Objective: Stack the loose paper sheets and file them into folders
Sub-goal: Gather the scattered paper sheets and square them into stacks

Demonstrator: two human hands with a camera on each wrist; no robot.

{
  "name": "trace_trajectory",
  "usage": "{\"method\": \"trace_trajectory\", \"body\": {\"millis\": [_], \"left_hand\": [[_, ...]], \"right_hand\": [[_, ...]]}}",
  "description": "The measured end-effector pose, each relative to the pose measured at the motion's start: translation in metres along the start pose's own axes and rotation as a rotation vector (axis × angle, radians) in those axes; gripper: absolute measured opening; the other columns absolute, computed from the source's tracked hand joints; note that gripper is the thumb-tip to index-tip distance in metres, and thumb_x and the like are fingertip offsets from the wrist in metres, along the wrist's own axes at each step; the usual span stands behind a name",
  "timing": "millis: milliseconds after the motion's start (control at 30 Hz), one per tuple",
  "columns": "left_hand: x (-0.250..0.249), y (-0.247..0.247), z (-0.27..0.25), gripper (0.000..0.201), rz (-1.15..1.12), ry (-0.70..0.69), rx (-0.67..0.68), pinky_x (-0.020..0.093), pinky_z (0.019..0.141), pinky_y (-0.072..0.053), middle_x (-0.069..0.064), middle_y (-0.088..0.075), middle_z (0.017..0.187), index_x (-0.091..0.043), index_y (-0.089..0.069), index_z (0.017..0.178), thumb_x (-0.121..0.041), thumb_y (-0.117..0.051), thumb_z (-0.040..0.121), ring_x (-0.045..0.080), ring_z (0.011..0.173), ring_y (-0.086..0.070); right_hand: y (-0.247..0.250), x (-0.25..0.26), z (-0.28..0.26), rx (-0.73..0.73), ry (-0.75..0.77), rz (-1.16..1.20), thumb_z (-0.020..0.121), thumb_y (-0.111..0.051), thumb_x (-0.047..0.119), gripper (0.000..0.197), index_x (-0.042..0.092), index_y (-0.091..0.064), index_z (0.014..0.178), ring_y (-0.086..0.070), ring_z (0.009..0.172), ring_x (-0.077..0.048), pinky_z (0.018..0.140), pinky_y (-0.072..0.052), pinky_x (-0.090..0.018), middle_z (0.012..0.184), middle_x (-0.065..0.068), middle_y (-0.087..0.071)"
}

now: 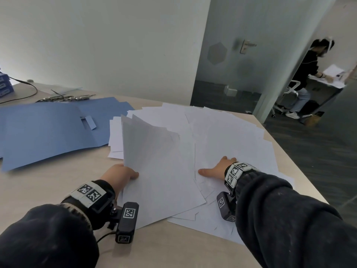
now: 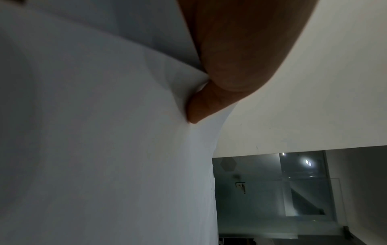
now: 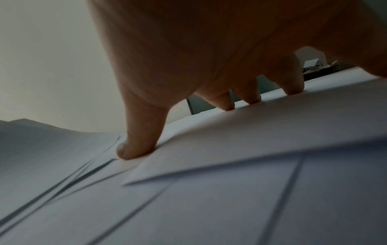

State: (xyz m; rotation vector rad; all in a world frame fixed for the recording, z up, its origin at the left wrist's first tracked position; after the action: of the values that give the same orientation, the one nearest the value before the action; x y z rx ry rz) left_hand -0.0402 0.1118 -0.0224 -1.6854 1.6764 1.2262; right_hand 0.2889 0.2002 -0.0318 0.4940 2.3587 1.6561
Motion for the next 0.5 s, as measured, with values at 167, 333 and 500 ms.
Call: {"method": "trace_trajectory", "body": {"millis": [167, 333, 500], "left_hand": [[-0.001, 0.0, -0.001, 0.017, 0.006, 0.002, -0.003, 0.053, 0.093, -0.053, 0.023, -0.07, 0.102, -0.004, -0.063, 0.11, -0.001, -0.062, 0.094, 0.043, 0.099, -0.068], [0.003, 0.002, -0.002, 0.014, -0.058, 0.032, 0.029, 0.069, 0.09, -0.052, 0.023, -0.072, 0.1, -0.009, -0.065, 0.107, -0.007, -0.064, 0.093, 0.046, 0.092, -0.07], [0.006, 0.003, -0.001, 0.017, -0.105, 0.063, 0.068, 0.075, 0.085, -0.05, 0.024, -0.075, 0.1, -0.012, -0.066, 0.109, -0.01, -0.065, 0.091, 0.049, 0.089, -0.072]], "right_hand": [[0.009, 0.0, 0.002, -0.01, 0.1, -0.025, 0.066, -0.057, 0.089, 0.107, 0.012, -0.046, 0.14, -0.052, 0.128, -0.033, 0.107, -0.043, -0.04, 0.139, -0.014, -0.054], [0.027, -0.013, -0.003, -0.112, 0.158, 0.06, 0.085, -0.06, 0.053, 0.042, 0.015, -0.062, 0.105, -0.064, 0.091, -0.028, 0.073, -0.046, -0.031, 0.098, -0.005, -0.067], [0.045, 0.001, -0.027, -0.157, 0.336, 0.305, 0.089, -0.054, 0.033, 0.033, 0.014, -0.056, 0.063, -0.057, 0.067, -0.028, 0.062, -0.043, -0.031, 0.063, -0.002, -0.057]]}}
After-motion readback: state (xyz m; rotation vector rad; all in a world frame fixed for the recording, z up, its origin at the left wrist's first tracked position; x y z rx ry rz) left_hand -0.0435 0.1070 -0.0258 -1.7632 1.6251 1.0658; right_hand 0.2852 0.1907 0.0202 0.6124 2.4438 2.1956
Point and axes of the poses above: each hand's wrist, its own z-axis towards the middle knuckle, its own y-axis out of the back of the hand, x = y × z, the point moved 3 cm from there along z, towards the middle knuckle
